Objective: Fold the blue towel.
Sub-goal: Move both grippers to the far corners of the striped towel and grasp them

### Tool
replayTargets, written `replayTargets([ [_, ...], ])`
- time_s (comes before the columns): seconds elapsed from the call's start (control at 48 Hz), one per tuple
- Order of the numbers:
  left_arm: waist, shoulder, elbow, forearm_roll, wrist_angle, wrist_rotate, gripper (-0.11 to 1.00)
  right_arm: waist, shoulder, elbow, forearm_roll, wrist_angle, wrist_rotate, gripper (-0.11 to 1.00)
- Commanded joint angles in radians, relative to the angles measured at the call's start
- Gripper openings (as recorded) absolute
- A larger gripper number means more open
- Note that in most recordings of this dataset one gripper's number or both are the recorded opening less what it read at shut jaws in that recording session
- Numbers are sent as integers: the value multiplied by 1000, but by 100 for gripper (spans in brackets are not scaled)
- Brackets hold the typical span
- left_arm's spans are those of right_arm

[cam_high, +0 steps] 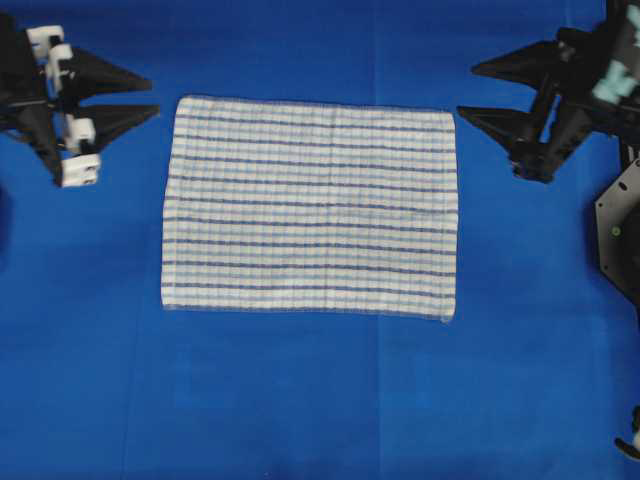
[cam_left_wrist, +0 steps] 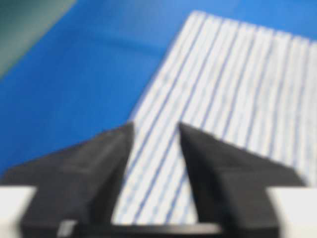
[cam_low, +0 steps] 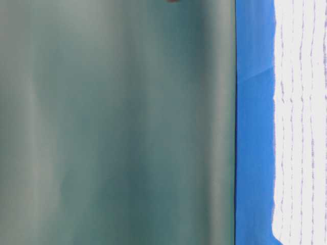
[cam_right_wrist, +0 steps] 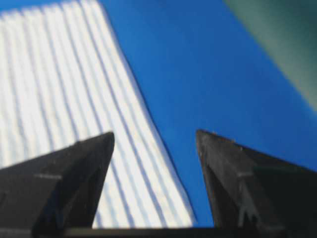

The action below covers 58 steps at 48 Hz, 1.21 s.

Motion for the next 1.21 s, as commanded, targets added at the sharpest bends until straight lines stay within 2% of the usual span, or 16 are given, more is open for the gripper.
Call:
replayTargets([
  [0.0,28,80,-20,0,-51,0,47,-18,63,-3,6,-46,2,77],
  [0.062,43,138,-21,-2,-84,0,60,-28,118,2,12,-78,2,74],
  [0.146,66,210,-25,0,-124,0,69,-35,204,8,25,-135,2,71],
  [0.458,129,462,-64,0,-253,0,67,-37,476,2,94,-304,0,72],
  [0.749,149,627,-120,-3,-267,0,65,-37,574,-5,115,-347,0,71],
  [0.853,153,646,-118,-3,-265,0,58,-34,583,-8,117,-345,0,69],
  [0.957,153,650,-114,-3,-265,0,37,-28,592,-8,117,-344,0,61],
  [1.103,153,655,-112,0,-267,0,9,-8,598,-9,115,-347,0,30],
  [1.145,153,657,-112,0,-267,0,5,-2,598,-11,115,-347,0,22],
  [1.186,153,657,-112,0,-265,0,5,2,598,-11,117,-347,0,15],
])
